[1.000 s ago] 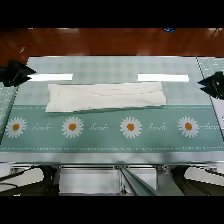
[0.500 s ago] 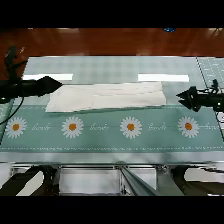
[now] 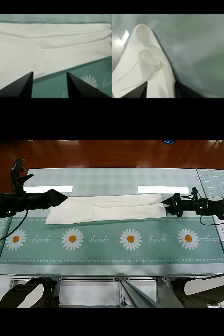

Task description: Fold the shirts.

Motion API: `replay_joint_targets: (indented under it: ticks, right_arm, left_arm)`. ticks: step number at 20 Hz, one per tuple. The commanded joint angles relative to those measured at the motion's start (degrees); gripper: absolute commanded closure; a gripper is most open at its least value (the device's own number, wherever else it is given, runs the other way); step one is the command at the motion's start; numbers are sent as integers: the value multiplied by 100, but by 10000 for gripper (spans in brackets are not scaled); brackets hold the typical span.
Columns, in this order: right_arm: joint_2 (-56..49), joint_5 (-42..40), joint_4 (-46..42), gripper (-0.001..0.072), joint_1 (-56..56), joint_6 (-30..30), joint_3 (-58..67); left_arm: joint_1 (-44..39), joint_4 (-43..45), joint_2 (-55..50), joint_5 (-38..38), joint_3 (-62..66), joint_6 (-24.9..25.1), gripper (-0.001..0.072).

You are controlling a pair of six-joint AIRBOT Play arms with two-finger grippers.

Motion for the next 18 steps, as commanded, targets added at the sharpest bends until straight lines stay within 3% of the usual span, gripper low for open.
replay_joint_targets:
  ticks: [1, 4, 5, 7, 11, 15, 16, 17, 18]
  right_arm:
    - [-326, -131, 138, 302, 350, 160, 435]
    - [-542, -181, 140, 317, 535, 328, 708]
    - [-562, -240, 146, 374, 584, 341, 737]
    - [-555, -297, 199, 688, 632, 96, 737]
    - [-393, 79, 52, 685, 581, -118, 852]
    - [538, 442, -809, 685, 380, -28, 852]
    - [874, 560, -1104, 685, 332, 57, 839]
    - [1204, 669, -1379, 685, 304, 173, 813]
    - [1589, 756, -1650, 685, 275, 260, 754]
  left_arm:
    - [-15, -2, 7, 15, -4, -13, 200]
    - [-17, 0, 7, 15, -4, -70, 200]
    - [-17, 0, 7, 17, -4, -70, 200]
    - [-17, 2, 7, 17, -4, -68, 200]
    - [-17, 4, 7, 17, -4, -68, 200]
    - [-24, 2, 7, 20, -4, -63, 221]
    - [-52, 2, 0, 20, -4, -28, 387]
    - [-122, -2, -26, 22, -4, 66, 683]
    - [-251, -70, -72, 59, -2, 162, 684]
